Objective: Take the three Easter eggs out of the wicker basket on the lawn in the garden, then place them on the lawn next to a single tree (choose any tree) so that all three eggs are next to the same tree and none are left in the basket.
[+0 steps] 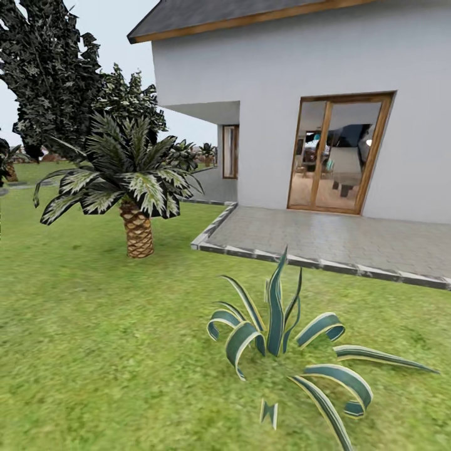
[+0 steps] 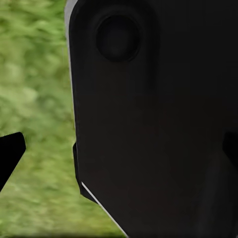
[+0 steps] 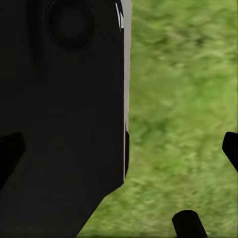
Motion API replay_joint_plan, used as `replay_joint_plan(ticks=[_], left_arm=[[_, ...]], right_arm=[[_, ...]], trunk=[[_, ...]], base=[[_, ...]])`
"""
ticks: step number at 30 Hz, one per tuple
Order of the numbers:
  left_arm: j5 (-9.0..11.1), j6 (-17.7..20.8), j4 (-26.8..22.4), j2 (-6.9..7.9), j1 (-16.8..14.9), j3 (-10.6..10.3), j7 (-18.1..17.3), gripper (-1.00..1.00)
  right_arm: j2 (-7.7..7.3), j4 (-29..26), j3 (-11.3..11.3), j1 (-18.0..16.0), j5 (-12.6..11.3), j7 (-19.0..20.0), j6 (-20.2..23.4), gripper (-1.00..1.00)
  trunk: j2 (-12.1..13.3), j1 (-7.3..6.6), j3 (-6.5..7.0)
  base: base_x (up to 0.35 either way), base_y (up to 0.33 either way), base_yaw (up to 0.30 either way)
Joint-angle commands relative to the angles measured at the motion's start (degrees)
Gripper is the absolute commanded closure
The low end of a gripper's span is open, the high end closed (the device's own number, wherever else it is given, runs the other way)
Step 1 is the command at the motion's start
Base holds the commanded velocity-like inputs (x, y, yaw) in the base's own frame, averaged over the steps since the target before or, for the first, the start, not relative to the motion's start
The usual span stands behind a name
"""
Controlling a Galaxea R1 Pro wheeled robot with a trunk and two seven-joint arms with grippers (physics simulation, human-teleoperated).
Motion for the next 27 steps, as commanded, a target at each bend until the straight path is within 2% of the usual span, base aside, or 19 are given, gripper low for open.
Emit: replay_joint_plan(ticks=[1,13,27], left_arm=[[0.1,0.0,-0.1,0.0,0.0,0.0,-0.2,-1.0],[0.2,0.0,-0.2,-0.03,0.0,0.0,-0.2,-1.0],[0.3,-0.1,-0.2,-0.03,0.0,0.1,0.0,-1.0]], right_arm=[[0.0,0.0,0.0,0.0,0.0,-0.1,0.0,-1.0],[0.01,0.0,-0.1,0.0,0.0,-0.1,0.0,-1.0],[0.01,0.0,0.1,0.0,0.1,-0.1,0.0,-1.0]], trunk=[[0.0,-0.02,-0.03],[0.0,-0.02,-0.03],[0.0,-0.02,-0.03]], base=[[-0.187,0.269,0.003],[-0.121,0.255,0.017],[-0.001,0.016,0.249]])
